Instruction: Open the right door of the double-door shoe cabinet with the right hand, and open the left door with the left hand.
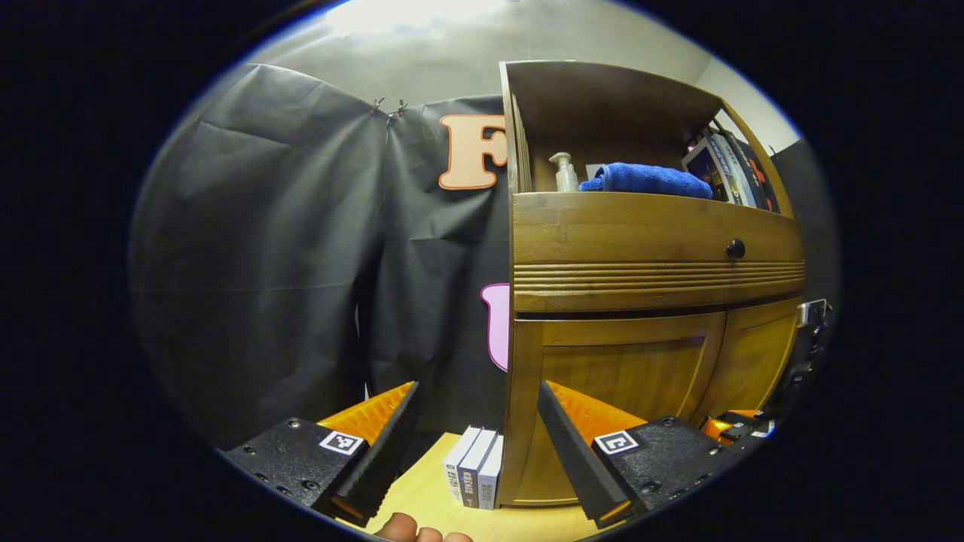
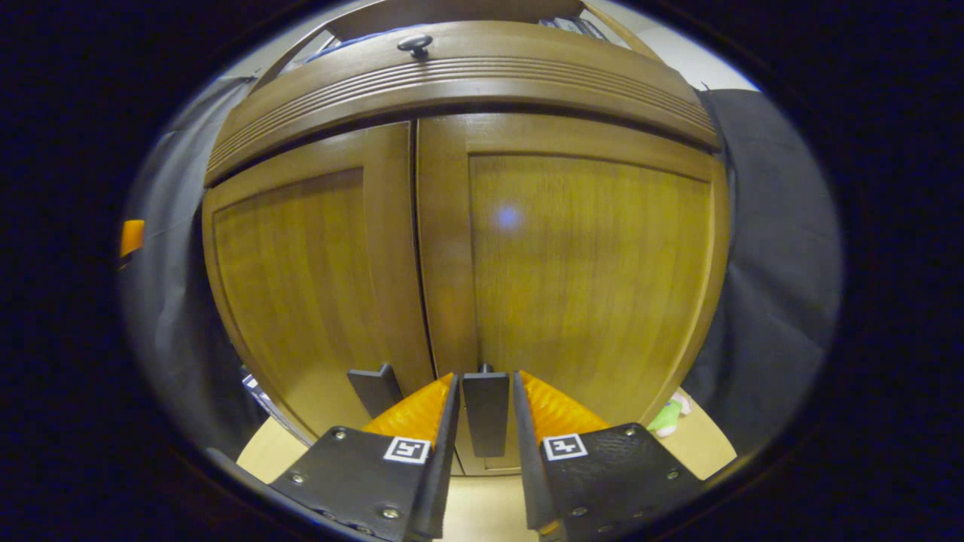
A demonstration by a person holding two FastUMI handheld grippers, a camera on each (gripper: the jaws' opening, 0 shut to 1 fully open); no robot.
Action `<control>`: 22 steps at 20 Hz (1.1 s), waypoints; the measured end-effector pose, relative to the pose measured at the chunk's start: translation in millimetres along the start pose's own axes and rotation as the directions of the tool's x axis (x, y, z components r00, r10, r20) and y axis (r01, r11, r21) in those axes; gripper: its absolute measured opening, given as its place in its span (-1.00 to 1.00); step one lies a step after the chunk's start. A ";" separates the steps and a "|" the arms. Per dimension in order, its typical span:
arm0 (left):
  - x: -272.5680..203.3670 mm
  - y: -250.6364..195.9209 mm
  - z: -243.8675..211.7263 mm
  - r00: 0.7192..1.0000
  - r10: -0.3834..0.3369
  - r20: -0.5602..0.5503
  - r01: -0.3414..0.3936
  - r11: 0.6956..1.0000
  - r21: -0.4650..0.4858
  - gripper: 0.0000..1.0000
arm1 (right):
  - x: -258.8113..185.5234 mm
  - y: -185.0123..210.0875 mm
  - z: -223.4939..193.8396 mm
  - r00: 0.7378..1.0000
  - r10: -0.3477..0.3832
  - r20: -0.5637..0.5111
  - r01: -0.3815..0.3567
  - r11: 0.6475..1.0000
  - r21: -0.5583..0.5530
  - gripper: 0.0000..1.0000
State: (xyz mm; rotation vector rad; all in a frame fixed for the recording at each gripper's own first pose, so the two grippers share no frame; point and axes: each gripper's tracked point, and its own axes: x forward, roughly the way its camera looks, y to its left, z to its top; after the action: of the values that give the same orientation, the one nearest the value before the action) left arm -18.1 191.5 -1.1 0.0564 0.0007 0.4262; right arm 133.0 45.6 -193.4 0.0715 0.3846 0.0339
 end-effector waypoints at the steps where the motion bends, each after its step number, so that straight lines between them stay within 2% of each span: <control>1: 1.4 -0.2 -2.2 1.000 0.000 -0.003 0.000 1.000 -0.001 0.84 | 3.3 0.8 0.1 1.000 0.001 0.000 -0.001 1.000 -0.001 -0.27; 2: 3.0 -0.6 -2.5 1.000 0.001 -0.005 -0.001 1.000 -0.002 0.84 | 5.7 1.4 -1.3 1.000 -0.003 0.002 0.003 1.000 -0.007 -0.19; 3: 4.8 -0.8 -3.5 1.000 0.001 -0.007 -0.001 1.000 -0.002 0.84 | -1.6 -1.0 5.3 1.000 -0.022 0.001 0.022 1.000 -0.007 -0.19; 4: 5.9 -0.2 -2.8 1.000 0.002 -0.008 -0.002 1.000 -0.002 0.84 | 11.2 -1.0 -0.6 1.000 -0.029 0.007 0.029 1.000 -0.010 -0.14; 5: 6.9 -0.7 -3.9 1.000 0.003 -0.008 -0.003 1.000 0.000 0.84 | 8.7 -2.1 -0.1 0.999 -0.040 0.012 0.040 0.999 -0.022 -0.36; 7: 7.0 -0.8 -3.5 1.000 0.003 -0.008 -0.003 1.000 -0.001 0.84 | 4.3 -1.2 0.4 0.998 -0.059 0.016 0.060 0.998 -0.022 -0.50; 8: 6.9 -1.4 -3.0 1.000 0.001 -0.009 -0.001 1.000 -0.001 0.91 | 4.0 -1.2 -0.2 0.998 -0.069 0.013 0.069 0.997 -0.020 -0.41; 9: 5.8 -1.2 -3.8 1.000 0.000 -0.010 0.000 1.000 -0.002 0.84 | 2.9 -1.6 -0.7 0.997 -0.077 0.012 0.077 0.997 -0.016 -0.41; 11: 3.5 0.0 -3.5 1.000 0.001 -0.010 -0.001 1.000 -0.005 0.91 | -2.5 -4.8 -0.6 0.996 -0.093 0.016 0.093 0.996 -0.007 -0.41; 15: -3.6 5.0 -1.8 1.000 0.010 -0.009 -0.010 1.000 -0.007 0.84 | -19.1 -11.3 -4.0 0.992 -0.127 0.021 0.127 0.992 0.004 -0.41; 16: -5.3 5.4 -1.0 1.000 0.009 -0.010 -0.009 1.000 -0.009 0.91 | -25.1 -12.8 -5.6 0.991 -0.132 0.021 0.132 0.991 0.006 -0.41; 17: -7.8 5.0 -2.1 1.000 0.006 -0.010 -0.007 1.000 -0.013 0.91 | -29.9 -14.1 -6.7 0.991 -0.134 0.021 0.134 0.991 0.008 -0.48; 19: -11.2 3.3 -1.9 1.000 0.000 -0.011 -0.001 1.000 -0.026 0.84 | -30.9 -19.7 -10.7 0.991 -0.131 0.022 0.130 0.991 0.012 -0.41; 20: -12.0 1.6 -2.0 1.000 -0.005 -0.013 0.004 0.999 -0.032 0.84 | -48.5 -19.9 -9.6 0.992 -0.121 0.020 0.121 0.992 0.024 -0.42; 21: -13.9 -1.1 -3.1 1.000 -0.013 -0.015 0.013 0.999 -0.037 0.84 | -47.4 -21.9 -9.5 0.993 -0.120 0.015 0.119 0.992 0.028 -0.51; 22: -14.7 -4.6 -3.8 1.000 -0.022 -0.021 0.021 0.999 -0.042 0.84 | -50.7 -23.3 -11.6 0.993 -0.121 0.013 0.120 0.992 0.030 -0.51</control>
State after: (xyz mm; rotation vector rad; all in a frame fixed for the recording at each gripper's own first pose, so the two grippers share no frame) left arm -29.7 181.4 -5.2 0.0104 0.0131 0.4047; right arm 82.1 20.7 -187.0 0.0770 0.3743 -0.0914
